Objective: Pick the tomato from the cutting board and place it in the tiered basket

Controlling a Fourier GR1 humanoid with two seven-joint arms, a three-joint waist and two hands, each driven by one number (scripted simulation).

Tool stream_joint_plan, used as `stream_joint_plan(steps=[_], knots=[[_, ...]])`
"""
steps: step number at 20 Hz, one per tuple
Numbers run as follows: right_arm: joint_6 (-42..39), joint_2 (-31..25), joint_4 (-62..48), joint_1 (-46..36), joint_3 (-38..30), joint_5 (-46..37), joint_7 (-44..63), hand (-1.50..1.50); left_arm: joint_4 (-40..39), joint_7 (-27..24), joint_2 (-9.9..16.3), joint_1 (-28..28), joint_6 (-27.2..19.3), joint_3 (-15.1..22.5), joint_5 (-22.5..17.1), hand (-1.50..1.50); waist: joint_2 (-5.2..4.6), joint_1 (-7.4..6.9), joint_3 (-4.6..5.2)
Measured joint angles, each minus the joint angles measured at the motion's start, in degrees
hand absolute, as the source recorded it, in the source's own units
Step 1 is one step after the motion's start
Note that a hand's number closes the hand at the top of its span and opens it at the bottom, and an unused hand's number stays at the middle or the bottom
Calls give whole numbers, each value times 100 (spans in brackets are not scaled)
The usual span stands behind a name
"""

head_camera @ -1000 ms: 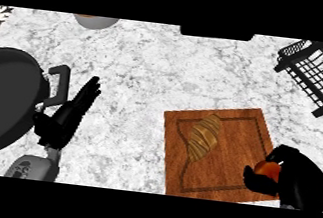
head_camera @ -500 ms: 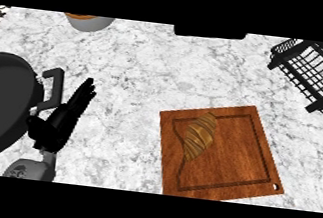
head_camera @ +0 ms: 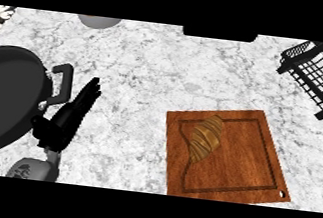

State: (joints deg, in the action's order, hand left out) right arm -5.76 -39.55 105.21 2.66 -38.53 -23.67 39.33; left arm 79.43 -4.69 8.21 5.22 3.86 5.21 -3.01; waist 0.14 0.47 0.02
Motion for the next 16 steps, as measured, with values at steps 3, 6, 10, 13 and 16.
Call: stream_joint_plan(steps=[3,6,10,13,16], knots=[[-108,-428,-420,-728,37,112,286,150,-97,41,-4,138,76,-8,0,0,-15,-65,1],[-140,-820,-937,-1521,284,99,602,150,-106,66,-71,187,73,31,41,0,-26,-121,3],[-128,-1247,-2012,-2595,741,27,676,150,-268,-80,-56,228,167,15,77,0,-43,-191,4],[34,-1398,-2930,-3368,1053,-101,535,150,-224,-57,-83,249,146,42,129,0,-56,-243,2],[132,-1442,-3793,-4118,1398,-247,367,150,-189,-11,-88,259,199,27,93,0,-63,-275,1]])
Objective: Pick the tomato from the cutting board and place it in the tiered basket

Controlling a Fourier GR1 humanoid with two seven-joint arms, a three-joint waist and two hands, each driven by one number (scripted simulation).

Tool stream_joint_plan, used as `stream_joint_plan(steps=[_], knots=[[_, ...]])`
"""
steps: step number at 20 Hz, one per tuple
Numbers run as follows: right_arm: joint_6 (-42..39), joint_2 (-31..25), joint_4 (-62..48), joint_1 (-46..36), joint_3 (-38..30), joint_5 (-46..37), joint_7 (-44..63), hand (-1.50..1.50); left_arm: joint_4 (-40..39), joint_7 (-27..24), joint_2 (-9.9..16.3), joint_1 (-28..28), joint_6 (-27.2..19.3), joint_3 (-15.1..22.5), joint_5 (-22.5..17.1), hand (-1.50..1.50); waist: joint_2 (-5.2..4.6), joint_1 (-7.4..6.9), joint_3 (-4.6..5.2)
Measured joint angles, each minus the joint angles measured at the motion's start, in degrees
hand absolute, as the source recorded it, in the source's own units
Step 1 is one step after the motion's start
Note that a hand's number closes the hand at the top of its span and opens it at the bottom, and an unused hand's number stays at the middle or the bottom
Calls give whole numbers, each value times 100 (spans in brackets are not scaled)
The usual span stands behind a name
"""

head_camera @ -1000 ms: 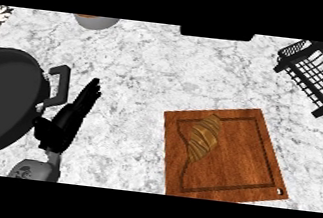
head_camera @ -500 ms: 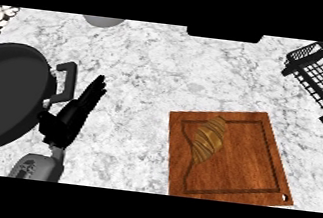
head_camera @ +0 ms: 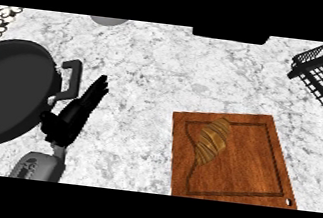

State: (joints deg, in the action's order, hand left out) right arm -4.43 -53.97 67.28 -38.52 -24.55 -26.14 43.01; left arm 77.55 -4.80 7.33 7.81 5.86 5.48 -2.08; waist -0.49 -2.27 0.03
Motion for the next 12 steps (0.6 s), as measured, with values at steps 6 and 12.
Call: stream_joint_plan(steps=[6,12], knots=[[286,205,-1674,-1128,483,-348,-541,150,-13,29,-135,31,-73,91,101,0,-27,-61,-5],[750,453,-3151,-1955,657,-682,-1163,150,-34,58,-140,111,-51,91,140,0,-58,-111,-9]])
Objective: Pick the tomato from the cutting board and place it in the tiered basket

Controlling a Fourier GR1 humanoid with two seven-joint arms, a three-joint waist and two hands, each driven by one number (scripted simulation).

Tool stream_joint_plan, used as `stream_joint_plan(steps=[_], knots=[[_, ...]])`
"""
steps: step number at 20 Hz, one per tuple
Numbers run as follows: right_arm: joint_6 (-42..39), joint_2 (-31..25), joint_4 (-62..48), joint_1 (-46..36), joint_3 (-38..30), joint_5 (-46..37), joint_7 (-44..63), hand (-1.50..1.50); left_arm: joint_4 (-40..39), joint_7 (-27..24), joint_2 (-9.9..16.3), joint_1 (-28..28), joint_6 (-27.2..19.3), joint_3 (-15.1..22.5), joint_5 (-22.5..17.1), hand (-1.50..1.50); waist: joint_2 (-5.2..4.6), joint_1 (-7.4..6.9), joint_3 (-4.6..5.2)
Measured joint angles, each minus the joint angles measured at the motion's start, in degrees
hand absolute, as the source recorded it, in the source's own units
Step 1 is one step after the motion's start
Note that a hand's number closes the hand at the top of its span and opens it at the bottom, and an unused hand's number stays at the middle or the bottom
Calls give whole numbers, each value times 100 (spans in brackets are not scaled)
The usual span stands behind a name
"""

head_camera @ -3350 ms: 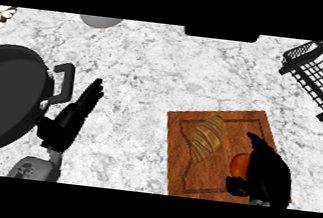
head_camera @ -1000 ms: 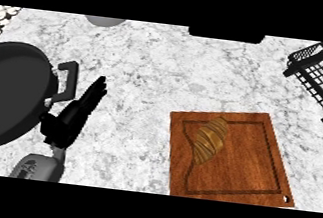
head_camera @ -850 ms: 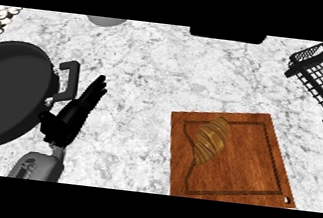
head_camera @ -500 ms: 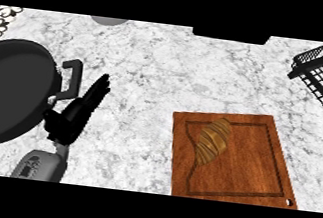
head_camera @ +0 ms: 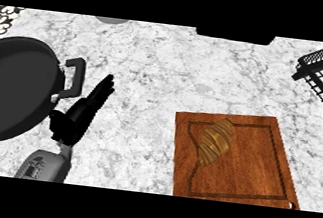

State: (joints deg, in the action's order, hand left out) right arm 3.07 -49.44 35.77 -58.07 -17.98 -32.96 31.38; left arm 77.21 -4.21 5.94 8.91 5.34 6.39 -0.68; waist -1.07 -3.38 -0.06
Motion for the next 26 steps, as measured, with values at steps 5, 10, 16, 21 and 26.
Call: stream_joint_plan(steps=[5,10,16,21,26], knots=[[229,145,-836,-564,-61,-61,-391,150,-58,-82,45,-11,71,-67,-21,0,1,19,1],[520,265,-1410,-875,-348,104,-662,150,57,8,29,-39,95,-60,-45,0,8,14,13],[669,382,-1939,-1233,-956,614,-128,-150,-14,-70,40,-31,99,-97,-23,0,5,23,14],[878,423,-2110,-1239,-1400,1022,-201,-150,41,7,35,-13,100,-110,-29,0,11,35,20],[1492,268,-2010,-1147,-1450,998,-378,-150,-36,-140,86,-102,144,-190,-44,0,13,92,7]])
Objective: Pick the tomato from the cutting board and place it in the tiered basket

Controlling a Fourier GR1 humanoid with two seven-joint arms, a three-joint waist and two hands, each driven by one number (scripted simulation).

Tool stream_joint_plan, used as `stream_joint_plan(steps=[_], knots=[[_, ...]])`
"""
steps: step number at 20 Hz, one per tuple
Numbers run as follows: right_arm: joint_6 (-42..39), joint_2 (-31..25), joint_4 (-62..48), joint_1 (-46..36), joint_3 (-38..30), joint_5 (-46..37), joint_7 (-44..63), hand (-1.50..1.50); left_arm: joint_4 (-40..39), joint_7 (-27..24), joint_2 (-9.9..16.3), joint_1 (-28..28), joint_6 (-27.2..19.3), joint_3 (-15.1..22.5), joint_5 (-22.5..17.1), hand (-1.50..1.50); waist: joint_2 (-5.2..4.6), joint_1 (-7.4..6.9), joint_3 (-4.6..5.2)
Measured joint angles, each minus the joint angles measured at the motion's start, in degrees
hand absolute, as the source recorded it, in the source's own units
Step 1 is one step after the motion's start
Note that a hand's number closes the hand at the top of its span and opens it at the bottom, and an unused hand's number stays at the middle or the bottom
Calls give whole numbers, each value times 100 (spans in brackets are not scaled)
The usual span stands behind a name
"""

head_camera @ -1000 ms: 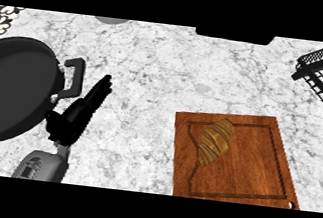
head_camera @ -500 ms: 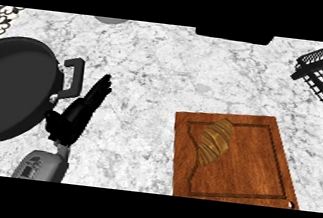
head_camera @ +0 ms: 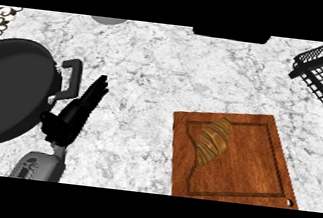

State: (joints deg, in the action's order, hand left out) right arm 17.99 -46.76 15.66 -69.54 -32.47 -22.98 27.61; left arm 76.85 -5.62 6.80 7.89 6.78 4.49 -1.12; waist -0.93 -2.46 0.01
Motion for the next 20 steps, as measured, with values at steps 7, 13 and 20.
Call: stream_joint_plan(steps=[7,13,20], knots=[[1409,-505,288,282,249,-487,92,-150,22,15,-47,-54,-98,-27,33,0,47,130,-1],[1707,-1022,896,1000,-237,-37,-437,-150,111,35,41,-241,-68,-147,-38,0,117,309,-2],[926,-1490,1795,2481,-1098,882,-859,-150,260,150,80,-370,-127,-250,-75,0,187,550,1]])
